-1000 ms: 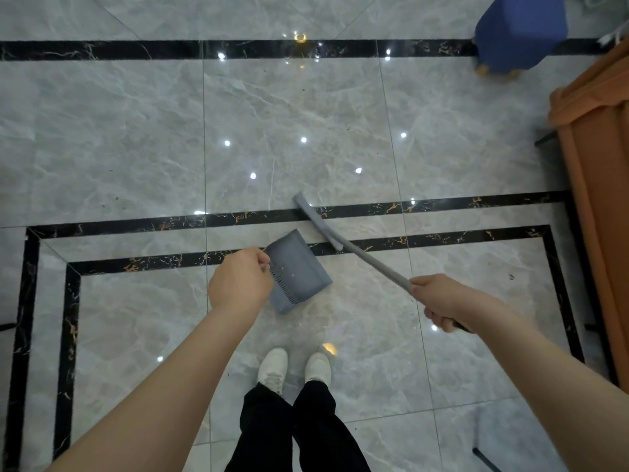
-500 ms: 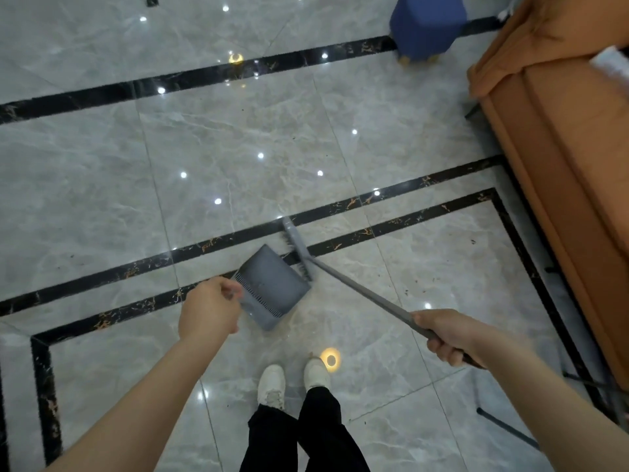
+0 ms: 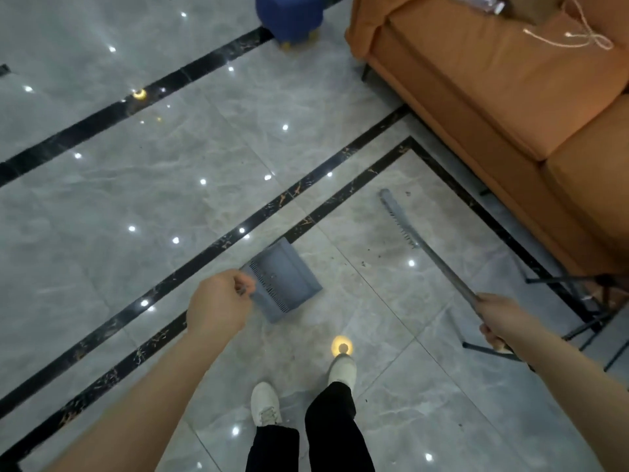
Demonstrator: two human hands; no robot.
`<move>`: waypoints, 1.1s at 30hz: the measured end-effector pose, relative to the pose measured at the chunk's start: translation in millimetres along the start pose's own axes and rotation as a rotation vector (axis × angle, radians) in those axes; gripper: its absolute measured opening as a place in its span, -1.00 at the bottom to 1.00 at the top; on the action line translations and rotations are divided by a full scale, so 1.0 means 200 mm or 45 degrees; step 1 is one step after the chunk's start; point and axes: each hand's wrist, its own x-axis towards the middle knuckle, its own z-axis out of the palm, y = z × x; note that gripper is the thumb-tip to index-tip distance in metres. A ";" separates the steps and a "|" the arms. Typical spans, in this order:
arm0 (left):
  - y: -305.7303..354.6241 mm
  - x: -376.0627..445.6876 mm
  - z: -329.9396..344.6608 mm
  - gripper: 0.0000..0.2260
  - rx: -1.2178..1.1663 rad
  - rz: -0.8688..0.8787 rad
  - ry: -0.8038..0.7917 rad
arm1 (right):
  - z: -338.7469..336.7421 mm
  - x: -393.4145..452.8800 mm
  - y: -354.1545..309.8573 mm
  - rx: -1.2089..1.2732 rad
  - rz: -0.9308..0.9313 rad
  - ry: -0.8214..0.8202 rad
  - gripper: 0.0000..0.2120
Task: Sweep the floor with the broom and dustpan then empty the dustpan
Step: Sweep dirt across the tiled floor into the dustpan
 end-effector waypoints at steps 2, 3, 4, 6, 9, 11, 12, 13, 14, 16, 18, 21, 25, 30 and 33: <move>0.11 0.02 0.06 -0.74 0.055 0.046 -0.018 | -0.08 0.06 0.06 0.034 0.015 0.038 -0.78; 0.17 0.03 0.10 -0.75 0.085 0.069 -0.028 | -0.13 0.10 0.08 0.052 0.032 0.063 -0.75; 0.24 0.05 0.14 -0.77 0.111 0.081 -0.034 | -0.19 0.15 0.10 0.065 0.045 0.087 -0.70; 0.34 0.08 0.21 -0.77 0.184 0.109 -0.037 | -0.27 0.23 0.11 0.084 0.041 0.113 -0.65; 0.45 0.12 0.30 -0.74 0.285 0.138 -0.017 | -0.36 0.35 0.08 0.093 -0.008 0.120 -0.65; 0.47 0.14 0.34 -0.72 0.316 0.129 -0.018 | -0.41 0.44 0.03 0.088 -0.011 0.120 -0.65; 0.47 0.14 0.35 -0.72 0.316 0.109 -0.008 | -0.42 0.49 -0.01 0.086 -0.009 0.119 -0.66; 0.47 0.15 0.37 -0.73 0.315 0.084 0.014 | -0.44 0.53 -0.04 0.074 -0.008 0.117 -0.66; 0.47 0.17 0.38 -0.74 0.322 0.063 0.041 | -0.44 0.60 -0.08 0.057 -0.009 0.111 -0.66; 0.46 0.16 0.36 -0.75 0.317 0.036 0.084 | -0.45 0.67 -0.14 0.031 -0.041 0.097 -0.66; 0.46 0.18 0.35 -0.77 0.323 0.024 0.114 | -0.45 0.76 -0.20 0.039 -0.028 0.080 -0.68; 0.46 0.21 0.35 -0.79 0.323 0.007 0.154 | -0.41 0.85 -0.28 0.003 -0.035 0.043 -0.66; 0.47 0.22 0.37 -0.79 0.353 -0.004 0.155 | -0.36 0.86 -0.30 -0.048 -0.042 -0.097 -0.59; 0.47 0.22 0.37 -0.78 0.358 -0.012 0.139 | -0.26 0.78 -0.27 -0.296 -0.107 -0.205 -0.49; 0.49 0.21 0.38 -0.77 0.357 -0.014 0.131 | -0.22 0.68 -0.25 -0.356 -0.138 -0.277 -0.49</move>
